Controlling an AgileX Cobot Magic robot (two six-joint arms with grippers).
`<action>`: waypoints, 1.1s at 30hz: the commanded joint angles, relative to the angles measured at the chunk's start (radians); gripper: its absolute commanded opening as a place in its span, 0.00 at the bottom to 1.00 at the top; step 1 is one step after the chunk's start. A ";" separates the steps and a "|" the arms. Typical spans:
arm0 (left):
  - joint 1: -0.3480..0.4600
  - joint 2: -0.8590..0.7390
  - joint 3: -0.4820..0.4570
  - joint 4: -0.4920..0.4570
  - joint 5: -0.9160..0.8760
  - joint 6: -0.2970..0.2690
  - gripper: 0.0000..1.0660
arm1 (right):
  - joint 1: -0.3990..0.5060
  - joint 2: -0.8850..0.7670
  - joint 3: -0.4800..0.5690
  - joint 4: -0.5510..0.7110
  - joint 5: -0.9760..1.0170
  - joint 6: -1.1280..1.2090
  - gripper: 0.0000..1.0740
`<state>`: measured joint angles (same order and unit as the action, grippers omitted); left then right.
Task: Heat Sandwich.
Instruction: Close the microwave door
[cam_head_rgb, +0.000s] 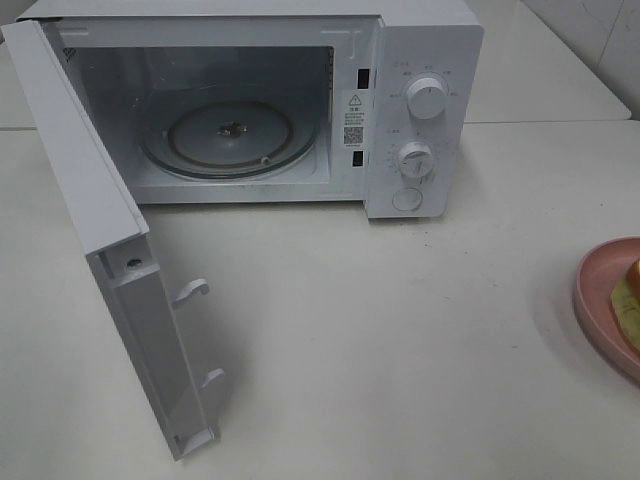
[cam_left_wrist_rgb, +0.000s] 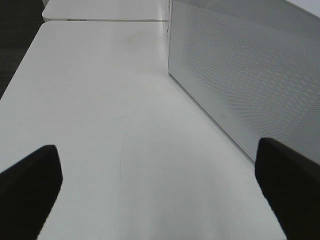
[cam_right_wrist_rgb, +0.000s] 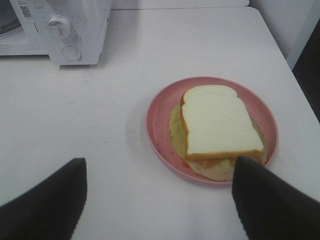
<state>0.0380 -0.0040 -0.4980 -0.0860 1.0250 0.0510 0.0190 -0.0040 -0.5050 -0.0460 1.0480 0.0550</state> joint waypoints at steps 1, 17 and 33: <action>-0.006 -0.027 0.004 0.000 0.003 -0.006 0.97 | -0.008 -0.026 0.000 0.005 -0.010 -0.007 0.71; -0.006 -0.027 0.004 0.000 0.003 -0.006 0.97 | -0.008 -0.026 0.000 0.005 -0.010 -0.007 0.71; -0.006 0.107 -0.027 0.004 -0.058 -0.006 0.94 | -0.008 -0.026 0.000 0.005 -0.010 -0.007 0.71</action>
<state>0.0380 0.0750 -0.5160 -0.0860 0.9940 0.0510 0.0190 -0.0040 -0.5050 -0.0460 1.0480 0.0550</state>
